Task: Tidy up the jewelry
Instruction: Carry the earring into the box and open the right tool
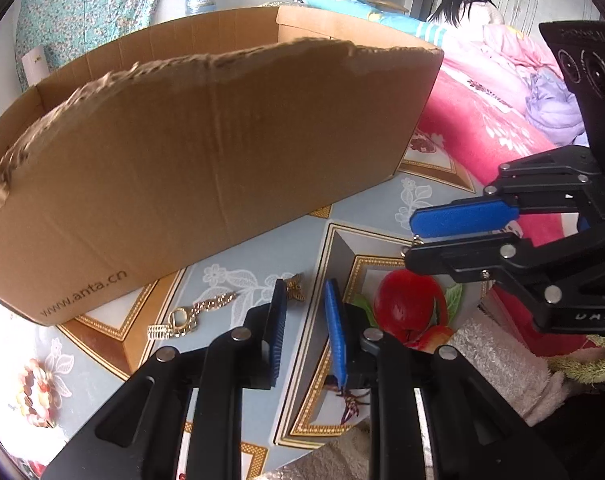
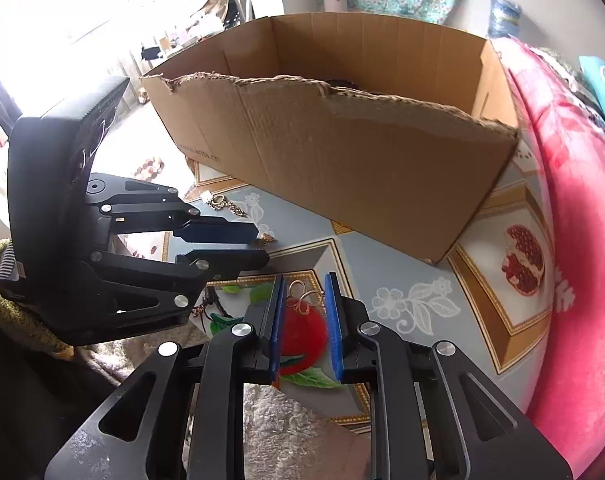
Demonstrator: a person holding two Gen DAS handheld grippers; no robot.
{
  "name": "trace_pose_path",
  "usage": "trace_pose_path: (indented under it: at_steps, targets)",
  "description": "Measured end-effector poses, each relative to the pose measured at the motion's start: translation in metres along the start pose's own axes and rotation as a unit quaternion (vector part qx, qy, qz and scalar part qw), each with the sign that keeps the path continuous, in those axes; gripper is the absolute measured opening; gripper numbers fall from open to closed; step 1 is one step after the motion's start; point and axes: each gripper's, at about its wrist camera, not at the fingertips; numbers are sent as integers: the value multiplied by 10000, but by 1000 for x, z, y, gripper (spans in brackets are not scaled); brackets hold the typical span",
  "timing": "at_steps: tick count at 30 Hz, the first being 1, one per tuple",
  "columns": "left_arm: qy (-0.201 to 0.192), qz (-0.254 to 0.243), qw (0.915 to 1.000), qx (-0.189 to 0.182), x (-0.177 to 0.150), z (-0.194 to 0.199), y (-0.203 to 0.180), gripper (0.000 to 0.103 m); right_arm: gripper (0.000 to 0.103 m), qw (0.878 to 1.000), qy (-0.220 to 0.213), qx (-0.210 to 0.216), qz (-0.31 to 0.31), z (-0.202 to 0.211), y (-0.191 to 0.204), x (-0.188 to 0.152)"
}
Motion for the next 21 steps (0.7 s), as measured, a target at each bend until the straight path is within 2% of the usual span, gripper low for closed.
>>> trace_pose_path:
  at_steps: [6, 8, 12, 21]
  targets:
    - [115, -196, 9991, 359, 6, -8, -11, 19, 17, 9997, -135, 113, -138, 3, -9, -3]
    - [144, -159, 9991, 360, 8, -9, -10, 18, 17, 9996, -177, 154, -173, 4, -14, -4]
    - [202, -100, 9987, 447, 11, -11, -7, 7, 17, 9992, -251, 229, -232, 7, -19, -7]
    - [170, 2, 9992, 375, 8, -7, -5, 6, 17, 9985, -408, 268, -255, 22, -25, -10]
Point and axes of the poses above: each gripper's, at about its wrist camera, not at the fingertips, and z roughly against the way its jaws point, y to its left, x to its top, and after that the axes turned 3 degrees about -x, right-handed
